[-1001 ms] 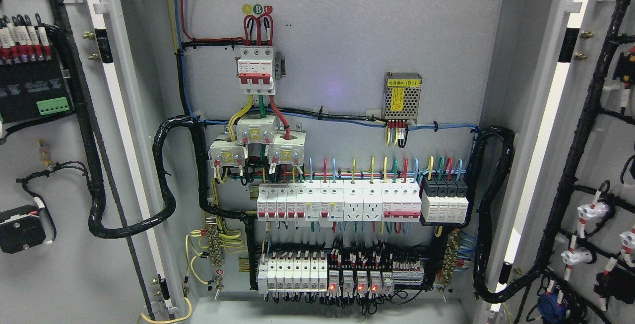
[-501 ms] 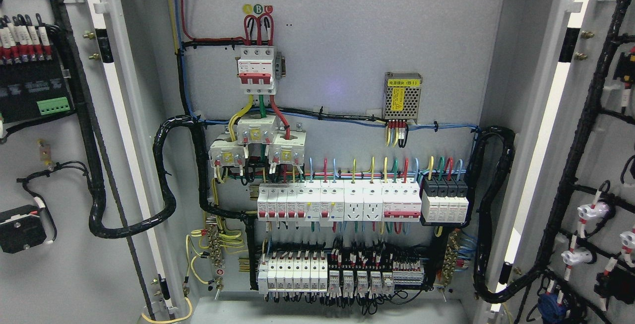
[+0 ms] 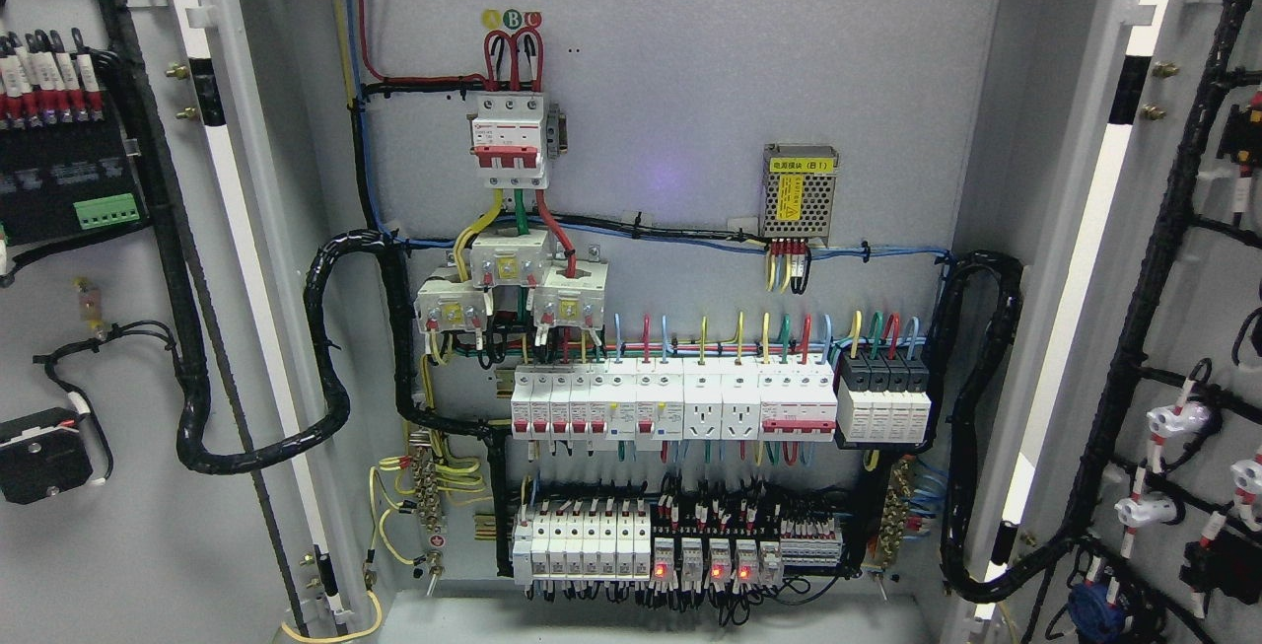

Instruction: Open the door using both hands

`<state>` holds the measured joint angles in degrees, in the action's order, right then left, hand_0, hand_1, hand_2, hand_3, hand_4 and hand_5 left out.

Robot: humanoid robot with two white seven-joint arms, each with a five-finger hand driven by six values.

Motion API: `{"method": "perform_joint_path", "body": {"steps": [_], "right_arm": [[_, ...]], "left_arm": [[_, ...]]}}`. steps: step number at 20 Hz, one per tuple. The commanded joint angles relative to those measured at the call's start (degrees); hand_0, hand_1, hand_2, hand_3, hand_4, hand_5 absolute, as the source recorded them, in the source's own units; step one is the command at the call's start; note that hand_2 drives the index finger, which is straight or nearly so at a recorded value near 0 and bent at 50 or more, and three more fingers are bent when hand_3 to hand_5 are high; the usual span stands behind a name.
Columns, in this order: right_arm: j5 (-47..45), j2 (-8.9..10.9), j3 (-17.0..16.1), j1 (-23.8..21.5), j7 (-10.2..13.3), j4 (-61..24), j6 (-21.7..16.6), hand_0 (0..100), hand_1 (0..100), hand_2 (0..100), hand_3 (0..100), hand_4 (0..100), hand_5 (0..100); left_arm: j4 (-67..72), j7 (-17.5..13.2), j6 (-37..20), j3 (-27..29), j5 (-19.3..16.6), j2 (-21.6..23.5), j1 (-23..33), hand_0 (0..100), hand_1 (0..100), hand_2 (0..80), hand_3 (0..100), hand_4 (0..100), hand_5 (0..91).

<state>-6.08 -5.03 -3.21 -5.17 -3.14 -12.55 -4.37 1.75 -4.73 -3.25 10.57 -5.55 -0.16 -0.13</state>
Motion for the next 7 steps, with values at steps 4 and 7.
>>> {"method": "perform_joint_path", "body": {"steps": [4, 7], "right_arm": [[2.8, -0.07, 0.0, -0.1, 2.5, 6.7, 0.9, 0, 0, 0, 0, 0, 0], [2.5, -0.24, -0.2, -0.1, 2.5, 6.7, 0.9, 0, 0, 0, 0, 0, 0]], "left_arm": [[4.5, 0.5, 0.1, 1.2, 3.6, -0.1, -1.3, 0, 0, 0.0, 0, 0, 0.0], [4.5, 0.4, 0.0, 1.2, 3.7, -0.2, -1.3, 0, 0, 0.0, 0, 0, 0.0]]}}
